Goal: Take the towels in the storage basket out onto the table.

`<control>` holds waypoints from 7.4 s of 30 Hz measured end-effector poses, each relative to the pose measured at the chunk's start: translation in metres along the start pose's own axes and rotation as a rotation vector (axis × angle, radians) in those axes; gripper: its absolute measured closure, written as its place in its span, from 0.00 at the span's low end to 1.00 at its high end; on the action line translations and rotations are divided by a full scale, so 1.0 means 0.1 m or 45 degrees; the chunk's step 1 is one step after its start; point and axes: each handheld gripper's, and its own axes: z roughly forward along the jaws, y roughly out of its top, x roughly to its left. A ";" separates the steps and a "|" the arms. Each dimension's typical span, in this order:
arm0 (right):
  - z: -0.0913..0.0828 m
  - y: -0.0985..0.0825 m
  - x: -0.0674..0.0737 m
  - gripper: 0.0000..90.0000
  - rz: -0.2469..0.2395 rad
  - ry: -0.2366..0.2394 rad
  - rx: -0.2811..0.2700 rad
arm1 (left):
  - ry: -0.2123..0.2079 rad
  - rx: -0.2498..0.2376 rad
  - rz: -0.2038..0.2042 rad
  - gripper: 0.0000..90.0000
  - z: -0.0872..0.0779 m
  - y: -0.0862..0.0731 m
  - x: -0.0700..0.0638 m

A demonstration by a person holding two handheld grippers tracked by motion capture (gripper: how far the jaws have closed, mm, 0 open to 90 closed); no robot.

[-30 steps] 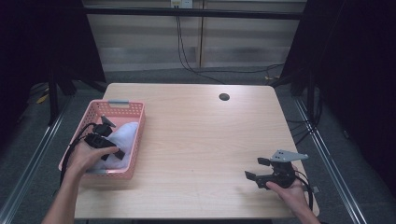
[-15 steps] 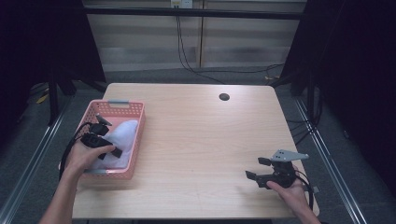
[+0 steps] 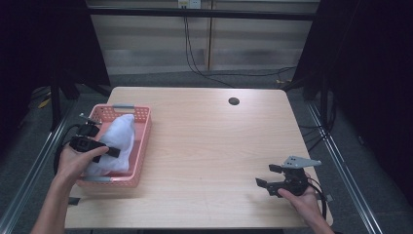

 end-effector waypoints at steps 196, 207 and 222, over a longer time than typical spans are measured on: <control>0.60 1.00 0.16 0.97 -0.013 0.254 -0.203 | -0.587 -0.633 0.529 0.98 0.72 -0.03 -1.91; 0.13 1.76 -0.18 0.97 -0.020 0.165 -0.433 | -0.566 -0.873 0.580 0.99 -0.01 0.11 -1.95; -0.28 2.18 -0.80 0.97 0.032 -0.178 -0.491 | -0.484 -0.887 0.457 0.99 -0.01 -0.02 -1.64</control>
